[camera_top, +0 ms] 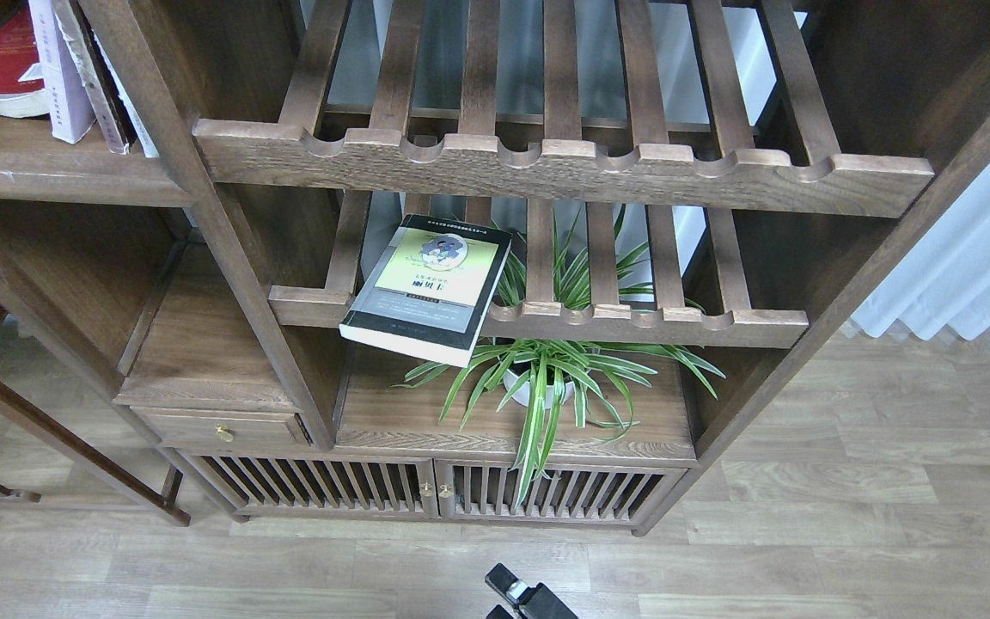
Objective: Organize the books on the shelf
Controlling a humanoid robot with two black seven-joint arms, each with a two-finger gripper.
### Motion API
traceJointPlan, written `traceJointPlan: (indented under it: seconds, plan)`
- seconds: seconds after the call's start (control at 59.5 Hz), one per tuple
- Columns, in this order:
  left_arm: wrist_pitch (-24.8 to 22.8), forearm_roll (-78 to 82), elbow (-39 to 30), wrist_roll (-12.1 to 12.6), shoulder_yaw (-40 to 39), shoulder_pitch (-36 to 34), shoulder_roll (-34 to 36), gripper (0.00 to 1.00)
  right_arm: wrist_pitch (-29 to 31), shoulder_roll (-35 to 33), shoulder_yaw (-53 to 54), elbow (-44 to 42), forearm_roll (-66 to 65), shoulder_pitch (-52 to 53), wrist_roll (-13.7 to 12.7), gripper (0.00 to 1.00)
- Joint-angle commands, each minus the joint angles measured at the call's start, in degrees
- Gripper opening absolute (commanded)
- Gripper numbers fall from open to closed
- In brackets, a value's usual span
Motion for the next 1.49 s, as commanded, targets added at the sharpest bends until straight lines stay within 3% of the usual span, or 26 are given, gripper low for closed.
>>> traceJointPlan:
  seconds: [0.0,0.151,0.369,0.453,0.47,0.705,1.058,1.478]
  plan:
    - [0.00,-2.26,-2.36,-0.04,-0.10,5.32,-1.31,0.47,0.00,-0.01,0.01,-0.28,0.46,1.01,0.15,0.99]
    - [0.00,-2.44,-3.33,-0.04,-0.10,9.54,-4.21,0.49,0.00,-0.01,0.01,-0.46,0.73,2.06,0.41,0.99]
    - [0.00,-2.44,-3.15,0.14,0.25,15.60,-11.41,0.62,0.00,0.69,-0.08,-0.63,0.73,2.76,0.50,1.00]
    - [0.00,-2.35,-2.36,0.14,0.69,17.63,-13.26,0.71,0.00,0.69,-0.08,-0.63,0.73,3.29,0.50,1.00]
    - [0.00,-2.35,-1.84,0.14,0.78,18.93,-14.05,0.78,0.00,0.78,-0.08,-0.72,0.64,3.90,0.41,1.00]
    - [0.00,-2.35,1.15,0.05,1.30,22.90,-17.30,0.97,0.00,0.78,0.01,-1.86,0.73,6.72,0.50,1.00]
    - [0.00,-2.35,10.91,0.05,4.20,24.13,-18.45,0.99,0.00,2.10,-0.17,-2.39,0.55,13.83,0.41,1.00]
    - [0.00,-2.53,12.76,-0.04,3.50,24.48,-18.36,0.99,-0.39,2.10,-0.17,-3.88,0.29,26.93,0.50,1.00]
